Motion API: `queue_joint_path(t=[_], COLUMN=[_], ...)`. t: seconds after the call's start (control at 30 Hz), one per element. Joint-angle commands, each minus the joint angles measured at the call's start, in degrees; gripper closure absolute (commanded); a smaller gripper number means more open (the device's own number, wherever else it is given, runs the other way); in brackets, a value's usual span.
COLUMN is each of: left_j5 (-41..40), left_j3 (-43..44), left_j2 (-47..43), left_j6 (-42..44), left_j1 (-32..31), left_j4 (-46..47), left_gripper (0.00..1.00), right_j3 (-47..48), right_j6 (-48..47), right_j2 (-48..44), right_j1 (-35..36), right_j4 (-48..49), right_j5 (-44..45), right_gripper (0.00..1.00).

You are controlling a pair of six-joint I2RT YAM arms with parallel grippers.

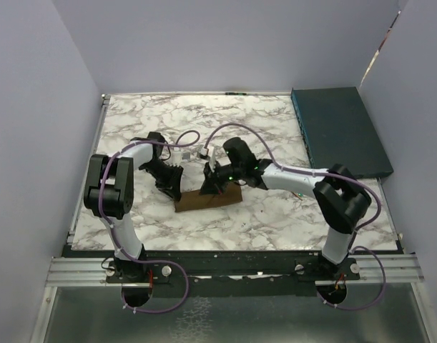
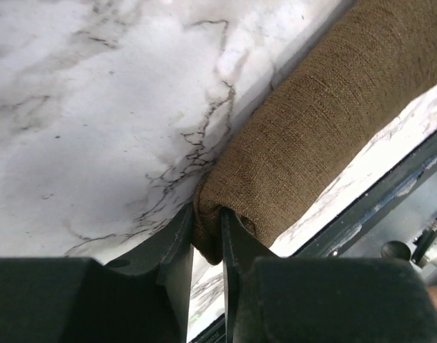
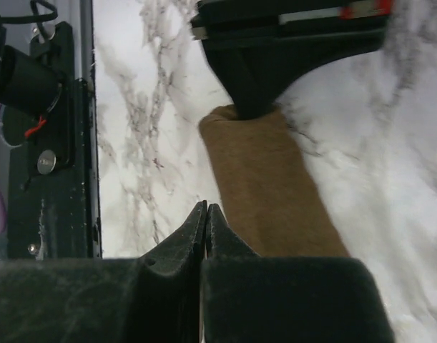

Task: Fold the napkin into a case and place the utensils inside
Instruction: Turn over the napkin at the center of the board.

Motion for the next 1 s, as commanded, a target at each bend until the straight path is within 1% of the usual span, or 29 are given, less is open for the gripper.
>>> queue_joint_path(t=[0.0,0.1,0.17,0.2,0.23,0.3,0.37,0.4,0.47,0.5,0.8,0.83,0.9,0.97], left_j5=[-6.99,-7.79,-8.23,-8.3,-8.36,-8.43,-8.74,-9.0,-9.71,-10.07,-14.48,-13.91,-10.19,-7.32], left_j3=[0.18,0.73,0.9,0.89,0.87,0.97,1.08,1.14,1.28,1.51,8.14,8.75,9.1,8.05], left_j2=[-1.6,-2.53,-3.54,-4.16,-4.68,-5.41,-6.02,-6.47,-7.36,-7.8,-12.03,-12.52,-13.46,-14.36], left_j6=[0.72,1.43,2.0,2.29,2.47,2.93,3.23,3.42,3.79,3.95,6.03,6.03,5.52,4.77], left_j1=[0.23,0.17,0.22,0.23,0.22,0.22,0.26,0.22,0.22,0.22,0.27,0.22,-0.13,-1.42], left_j4=[6.51,5.56,5.03,4.95,4.83,4.16,3.65,3.4,3.1,2.91,-0.28,-0.39,-0.42,0.38], left_gripper=[0.75,0.72,0.69,0.64,0.56,0.45,0.37,0.28,0.05,0.01,0.01,0.01,0.02,0.03], right_j3=[-2.16,-3.45,-3.48,-3.51,-3.51,-3.67,-3.67,-3.67,-4.05,-4.27,-2.22,-1.89,-1.24,-0.72], right_j6=[8.2,9.89,10.11,10.27,10.49,10.67,10.98,11.0,11.08,11.08,11.26,11.33,11.47,11.59], right_j2=[5.79,8.14,9.61,10.46,11.15,12.43,13.39,13.64,13.67,13.56,11.1,10.75,10.12,9.65], right_j1=[2.83,2.94,2.91,2.93,2.97,2.95,2.94,2.95,2.97,2.95,2.98,2.96,2.91,2.85], right_j4=[11.29,14.67,15.04,15.11,15.21,15.44,15.17,14.86,14.85,14.94,11.83,11.33,9.9,8.76], right_j5=[1.36,4.91,6.13,6.46,6.76,6.62,5.67,5.03,4.36,4.08,1.81,1.72,1.64,1.52], right_gripper=[0.99,0.99,0.99,0.99,0.99,0.99,0.99,0.99,0.99,0.99,0.99,0.99,0.99,0.99])
